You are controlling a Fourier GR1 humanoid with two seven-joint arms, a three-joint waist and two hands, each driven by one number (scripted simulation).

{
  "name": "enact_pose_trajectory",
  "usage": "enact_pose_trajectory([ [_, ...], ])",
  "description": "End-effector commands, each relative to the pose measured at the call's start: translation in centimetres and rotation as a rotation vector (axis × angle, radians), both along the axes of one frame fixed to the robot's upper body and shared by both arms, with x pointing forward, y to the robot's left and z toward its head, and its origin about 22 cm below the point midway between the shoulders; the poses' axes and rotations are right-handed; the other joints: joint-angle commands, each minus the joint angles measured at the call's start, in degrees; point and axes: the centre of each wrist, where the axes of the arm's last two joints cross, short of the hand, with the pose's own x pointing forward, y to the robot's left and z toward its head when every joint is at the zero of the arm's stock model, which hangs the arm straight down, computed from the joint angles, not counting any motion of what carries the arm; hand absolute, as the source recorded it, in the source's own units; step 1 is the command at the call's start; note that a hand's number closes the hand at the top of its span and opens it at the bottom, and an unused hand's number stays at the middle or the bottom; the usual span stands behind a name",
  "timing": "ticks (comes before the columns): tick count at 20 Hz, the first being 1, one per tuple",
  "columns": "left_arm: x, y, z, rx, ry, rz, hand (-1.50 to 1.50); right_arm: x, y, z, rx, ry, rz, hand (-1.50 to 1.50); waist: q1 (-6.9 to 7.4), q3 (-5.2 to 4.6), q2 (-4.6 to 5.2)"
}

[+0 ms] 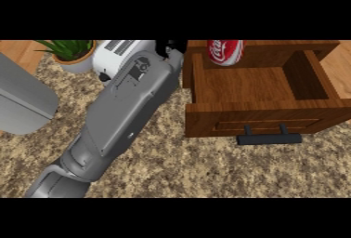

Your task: Pick up the can, place it into the drawer and close the drawer

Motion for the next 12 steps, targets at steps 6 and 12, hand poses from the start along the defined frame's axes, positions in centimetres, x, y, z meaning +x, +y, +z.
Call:
enact_pose_trajectory([
  [6,0.5,-2.6,0.2,0.03,0.024,-0.007,1.5,0.9,1.1,0.2,0.006,-0.013,0.009,-1.5,-1.14,0.03,0.3],
  [12,1.1,-3.1,-0.5,0.055,0.02,0.025,1.5,1.5,1.4,1.1,-0.006,-0.021,0.02,-1.5,-1.7,0.03,0.48],
])
